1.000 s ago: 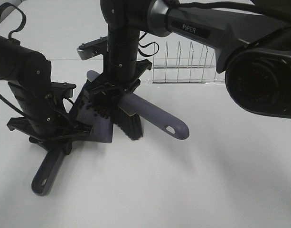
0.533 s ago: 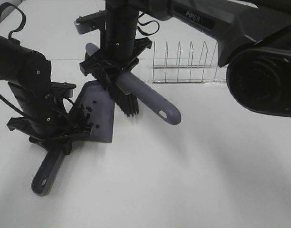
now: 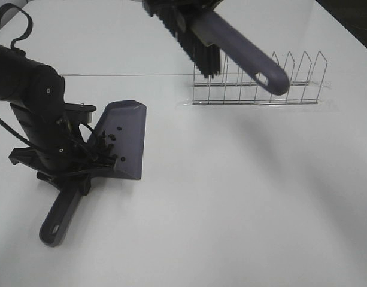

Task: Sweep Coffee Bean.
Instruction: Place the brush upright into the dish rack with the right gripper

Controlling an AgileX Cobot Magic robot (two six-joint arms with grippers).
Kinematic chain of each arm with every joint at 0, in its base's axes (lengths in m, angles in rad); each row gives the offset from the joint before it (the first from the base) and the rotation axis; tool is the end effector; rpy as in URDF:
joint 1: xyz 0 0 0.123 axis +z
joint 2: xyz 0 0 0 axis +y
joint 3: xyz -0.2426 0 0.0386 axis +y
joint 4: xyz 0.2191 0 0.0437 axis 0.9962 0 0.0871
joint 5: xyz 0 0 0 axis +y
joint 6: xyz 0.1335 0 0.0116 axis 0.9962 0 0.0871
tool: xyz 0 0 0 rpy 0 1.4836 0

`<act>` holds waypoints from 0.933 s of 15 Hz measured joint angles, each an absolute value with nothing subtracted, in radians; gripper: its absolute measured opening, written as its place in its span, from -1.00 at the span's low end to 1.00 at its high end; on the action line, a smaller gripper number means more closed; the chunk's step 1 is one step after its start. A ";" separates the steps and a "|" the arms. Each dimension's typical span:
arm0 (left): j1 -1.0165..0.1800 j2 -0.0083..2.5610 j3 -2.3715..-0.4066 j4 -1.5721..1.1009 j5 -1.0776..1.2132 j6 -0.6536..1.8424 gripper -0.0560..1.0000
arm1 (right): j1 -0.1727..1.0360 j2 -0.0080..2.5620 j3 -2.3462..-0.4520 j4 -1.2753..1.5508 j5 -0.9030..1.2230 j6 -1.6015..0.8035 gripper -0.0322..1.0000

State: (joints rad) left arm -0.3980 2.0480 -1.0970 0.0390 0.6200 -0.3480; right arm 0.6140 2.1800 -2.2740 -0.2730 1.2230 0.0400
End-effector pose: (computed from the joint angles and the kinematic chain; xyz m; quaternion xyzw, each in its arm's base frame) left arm 0.2963 -0.1213 0.0343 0.0403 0.9982 -0.0047 0.0449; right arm 0.3884 0.2322 0.2528 -0.2815 0.9139 -0.0452 0.2888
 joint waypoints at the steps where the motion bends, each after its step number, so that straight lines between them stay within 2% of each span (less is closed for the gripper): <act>1: -0.398 2.048 -1.097 0.039 0.620 -0.348 -0.22 | 0.579 2.133 -2.209 -0.275 1.224 0.041 -0.22; 9: -0.398 2.048 -1.097 0.039 0.619 -0.348 -0.22 | 0.230 1.779 -1.636 -0.170 1.223 0.096 -0.22; 11: -0.398 2.048 -1.097 0.039 0.617 -0.348 -0.22 | 0.198 1.770 -1.549 -0.150 1.224 0.100 -0.22; 14: -0.398 2.048 -1.097 0.039 0.617 -0.348 -0.22 | 0.198 1.835 -1.537 -0.141 1.181 0.100 -0.22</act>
